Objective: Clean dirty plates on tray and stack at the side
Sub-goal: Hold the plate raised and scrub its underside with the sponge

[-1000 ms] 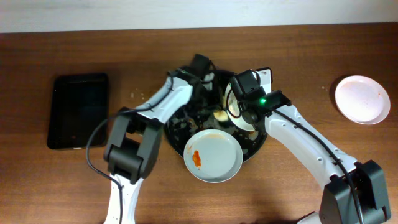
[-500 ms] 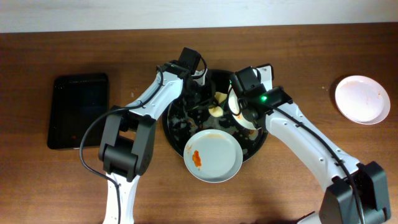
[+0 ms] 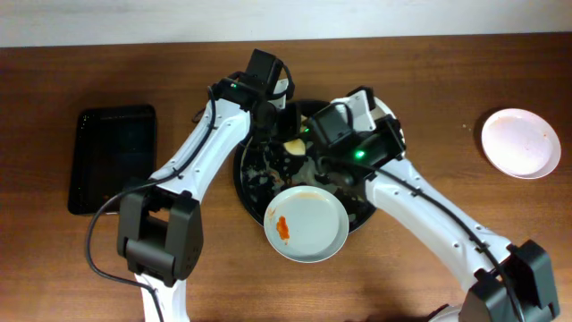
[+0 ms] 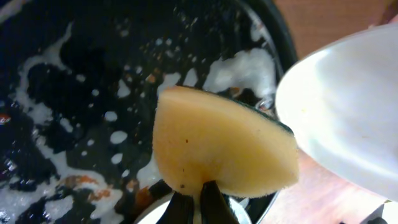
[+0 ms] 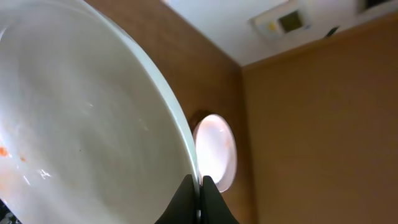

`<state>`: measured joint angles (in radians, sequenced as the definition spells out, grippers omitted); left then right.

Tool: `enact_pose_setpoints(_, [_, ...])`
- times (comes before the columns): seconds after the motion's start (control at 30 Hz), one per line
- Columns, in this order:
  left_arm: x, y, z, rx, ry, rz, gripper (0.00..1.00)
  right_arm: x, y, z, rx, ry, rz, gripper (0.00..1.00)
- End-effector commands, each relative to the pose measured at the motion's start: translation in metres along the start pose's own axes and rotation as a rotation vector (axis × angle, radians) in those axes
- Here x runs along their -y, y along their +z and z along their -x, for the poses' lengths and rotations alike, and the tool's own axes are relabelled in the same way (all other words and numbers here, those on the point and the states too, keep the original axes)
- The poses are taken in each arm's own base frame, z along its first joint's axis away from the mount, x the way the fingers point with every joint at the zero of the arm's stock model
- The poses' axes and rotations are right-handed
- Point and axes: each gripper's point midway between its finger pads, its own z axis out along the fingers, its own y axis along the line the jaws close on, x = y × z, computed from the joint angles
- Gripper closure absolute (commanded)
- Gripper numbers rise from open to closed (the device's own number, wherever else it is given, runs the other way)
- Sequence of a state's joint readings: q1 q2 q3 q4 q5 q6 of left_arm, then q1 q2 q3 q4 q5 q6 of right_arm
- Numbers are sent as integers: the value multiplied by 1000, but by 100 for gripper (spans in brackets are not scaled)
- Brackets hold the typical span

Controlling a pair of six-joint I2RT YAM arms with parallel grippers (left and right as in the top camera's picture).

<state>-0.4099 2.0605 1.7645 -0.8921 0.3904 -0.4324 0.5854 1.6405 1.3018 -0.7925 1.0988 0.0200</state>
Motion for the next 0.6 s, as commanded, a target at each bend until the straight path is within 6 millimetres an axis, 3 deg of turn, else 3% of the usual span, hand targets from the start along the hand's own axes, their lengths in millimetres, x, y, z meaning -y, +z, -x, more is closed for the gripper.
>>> enact_pose_setpoints(0.0, [-4, -11, 5, 24, 25, 18, 100, 28, -19, 14, 56, 27, -120, 96])
enact_pose_setpoints(0.3, [-18, -16, 10, 28, -4, 29, 100, 26, -23, 15, 66, 38, -120, 96])
enact_pose_setpoints(0.57, [-7, -15, 5, 4, 35, -21, 100, -16, 1, 2, -34, 248, 199, 96])
